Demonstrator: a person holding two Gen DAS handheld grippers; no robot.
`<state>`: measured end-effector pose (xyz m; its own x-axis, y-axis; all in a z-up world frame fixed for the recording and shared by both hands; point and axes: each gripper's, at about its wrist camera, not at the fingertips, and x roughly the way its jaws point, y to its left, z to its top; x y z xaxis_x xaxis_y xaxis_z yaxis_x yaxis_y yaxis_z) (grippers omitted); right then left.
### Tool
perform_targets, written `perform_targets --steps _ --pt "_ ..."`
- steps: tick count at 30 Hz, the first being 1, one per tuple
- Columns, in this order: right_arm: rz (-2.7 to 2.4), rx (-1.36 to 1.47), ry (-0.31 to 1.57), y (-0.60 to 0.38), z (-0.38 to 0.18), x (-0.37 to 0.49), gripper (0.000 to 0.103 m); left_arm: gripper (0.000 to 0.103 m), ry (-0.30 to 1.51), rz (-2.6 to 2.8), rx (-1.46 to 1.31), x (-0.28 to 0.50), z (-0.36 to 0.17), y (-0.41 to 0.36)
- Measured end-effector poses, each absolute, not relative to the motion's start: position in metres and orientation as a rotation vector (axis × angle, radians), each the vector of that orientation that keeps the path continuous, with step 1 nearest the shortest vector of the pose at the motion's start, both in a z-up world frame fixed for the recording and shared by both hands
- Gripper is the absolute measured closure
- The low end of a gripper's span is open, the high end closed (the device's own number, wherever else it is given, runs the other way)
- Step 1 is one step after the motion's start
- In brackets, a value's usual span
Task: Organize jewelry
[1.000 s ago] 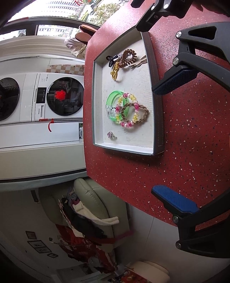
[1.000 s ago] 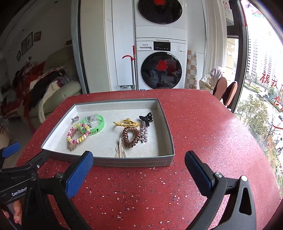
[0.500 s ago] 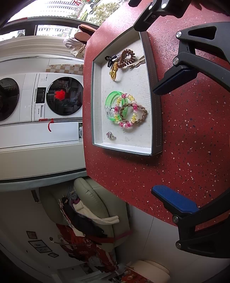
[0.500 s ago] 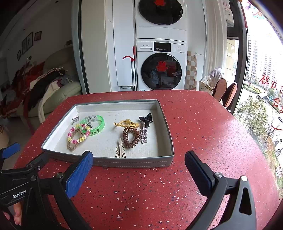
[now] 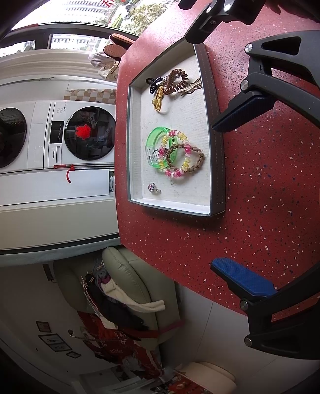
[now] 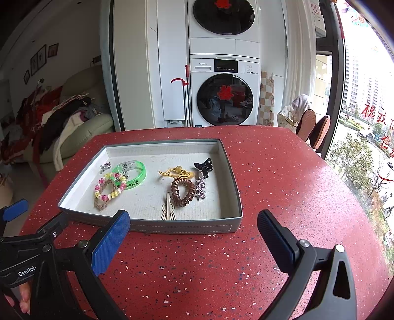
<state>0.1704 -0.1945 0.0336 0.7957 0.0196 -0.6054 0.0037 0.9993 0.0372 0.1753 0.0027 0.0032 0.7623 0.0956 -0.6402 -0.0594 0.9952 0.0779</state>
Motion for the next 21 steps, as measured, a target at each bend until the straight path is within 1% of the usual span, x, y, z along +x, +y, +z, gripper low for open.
perform_targets --steps 21 --pt "0.009 0.036 0.65 -0.1932 0.0345 0.1705 0.0 0.0 0.704 0.089 0.053 0.1754 0.0016 0.0057"
